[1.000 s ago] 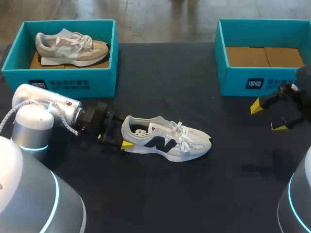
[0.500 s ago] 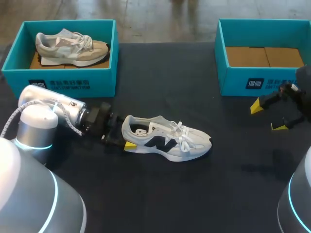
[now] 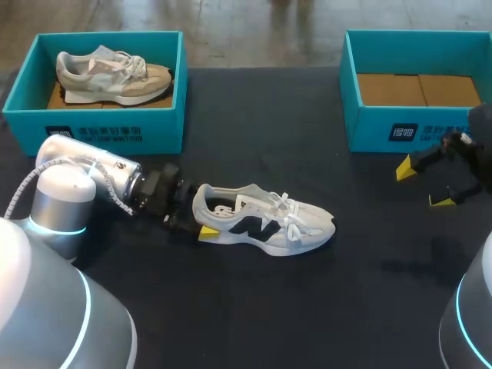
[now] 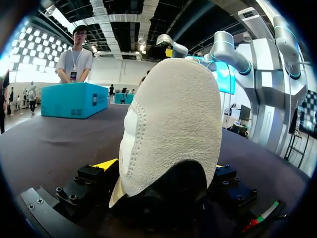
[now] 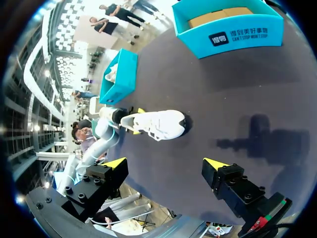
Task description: Take the shoe out of the shoebox, open the shoe tongue, remove and reinsert the insole, then place the shoe into the shoebox
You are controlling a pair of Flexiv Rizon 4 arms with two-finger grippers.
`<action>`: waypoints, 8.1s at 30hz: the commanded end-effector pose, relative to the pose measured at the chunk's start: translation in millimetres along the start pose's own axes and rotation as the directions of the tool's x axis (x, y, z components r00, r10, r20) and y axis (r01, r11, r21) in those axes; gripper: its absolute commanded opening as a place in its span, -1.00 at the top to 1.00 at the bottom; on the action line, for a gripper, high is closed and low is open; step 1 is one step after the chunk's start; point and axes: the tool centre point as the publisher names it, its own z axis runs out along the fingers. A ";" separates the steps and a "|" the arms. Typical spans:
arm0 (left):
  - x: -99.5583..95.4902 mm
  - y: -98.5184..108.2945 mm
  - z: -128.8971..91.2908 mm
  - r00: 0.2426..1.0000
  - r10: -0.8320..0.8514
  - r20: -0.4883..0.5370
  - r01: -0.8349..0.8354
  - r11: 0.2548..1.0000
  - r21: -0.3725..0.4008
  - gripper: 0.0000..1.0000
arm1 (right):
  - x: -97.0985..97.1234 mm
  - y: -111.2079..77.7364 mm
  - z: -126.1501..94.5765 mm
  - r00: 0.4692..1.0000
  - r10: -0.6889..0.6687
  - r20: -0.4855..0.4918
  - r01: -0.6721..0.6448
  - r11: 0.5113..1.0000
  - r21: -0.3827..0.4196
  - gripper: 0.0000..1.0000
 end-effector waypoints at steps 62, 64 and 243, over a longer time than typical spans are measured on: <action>3.6 -2.6 -4.9 1.000 0.000 0.028 0.001 0.999 -0.043 1.00 | 79.4 -1.2 35.0 0.985 -0.100 0.138 0.105 0.994 -0.029 -1.00; 3.6 -2.6 -4.9 1.000 0.000 0.028 0.001 0.999 -0.043 1.00 | 88.8 -1.1 37.4 0.983 -0.118 0.139 0.123 0.992 -0.026 -1.00; 3.6 -2.6 -4.9 1.000 0.000 0.028 0.001 0.999 -0.043 1.00 | 113.0 34.2 246.0 0.218 0.399 0.890 0.104 0.898 -0.428 -1.00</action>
